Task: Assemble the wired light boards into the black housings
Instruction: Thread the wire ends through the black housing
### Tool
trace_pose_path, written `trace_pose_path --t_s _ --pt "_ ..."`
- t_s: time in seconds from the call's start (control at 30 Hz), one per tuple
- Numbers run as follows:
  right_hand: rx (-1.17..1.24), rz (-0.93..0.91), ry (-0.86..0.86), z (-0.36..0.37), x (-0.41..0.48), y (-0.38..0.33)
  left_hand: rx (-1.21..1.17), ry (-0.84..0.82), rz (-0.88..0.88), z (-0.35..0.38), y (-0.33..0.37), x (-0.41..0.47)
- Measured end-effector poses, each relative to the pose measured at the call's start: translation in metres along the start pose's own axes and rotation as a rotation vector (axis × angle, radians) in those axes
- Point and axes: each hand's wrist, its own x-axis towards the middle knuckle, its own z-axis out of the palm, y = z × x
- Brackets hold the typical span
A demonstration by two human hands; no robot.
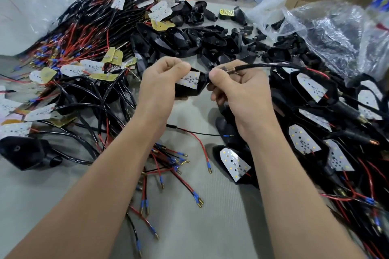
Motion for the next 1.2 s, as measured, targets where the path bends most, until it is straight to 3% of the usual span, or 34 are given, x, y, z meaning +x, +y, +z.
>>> trace_pose_path --t_s 0.23,0.33,0.47,0.53,0.63,0.77,0.9,0.97,1.1,1.2 --pt "0.003 -0.044 0.093 0.003 -0.001 -0.001 0.428 0.264 0.354 -0.007 -0.004 0.001" --pt "0.004 -0.032 0.123 0.002 -0.002 0.0 0.51 0.283 0.449 -0.008 -0.005 0.002" --pt "0.06 0.006 0.131 0.001 0.0 -0.003 0.161 0.195 0.143 -0.004 -0.005 0.004" --pt "0.098 0.021 0.117 0.004 0.0 -0.004 0.051 0.216 0.12 -0.005 -0.005 0.005" --pt "0.166 0.034 0.101 0.008 -0.002 -0.005 0.008 0.224 0.151 -0.007 -0.003 0.005" --pt "0.281 0.083 0.07 0.008 -0.002 -0.007 -0.004 0.065 -0.052 -0.002 -0.002 0.004" --pt "0.273 0.109 0.041 0.004 -0.003 -0.008 -0.05 -0.018 -0.068 -0.006 0.001 0.003" --pt "0.194 0.104 0.027 0.004 -0.004 -0.011 -0.092 0.0 -0.098 -0.011 0.003 0.004" --pt "-0.376 0.047 0.124 0.009 -0.013 -0.021 -0.207 0.083 -0.186 -0.017 0.006 0.009" --pt "-0.504 -0.281 0.242 0.013 -0.026 -0.044 -0.327 0.18 -0.216 -0.028 0.006 0.016"
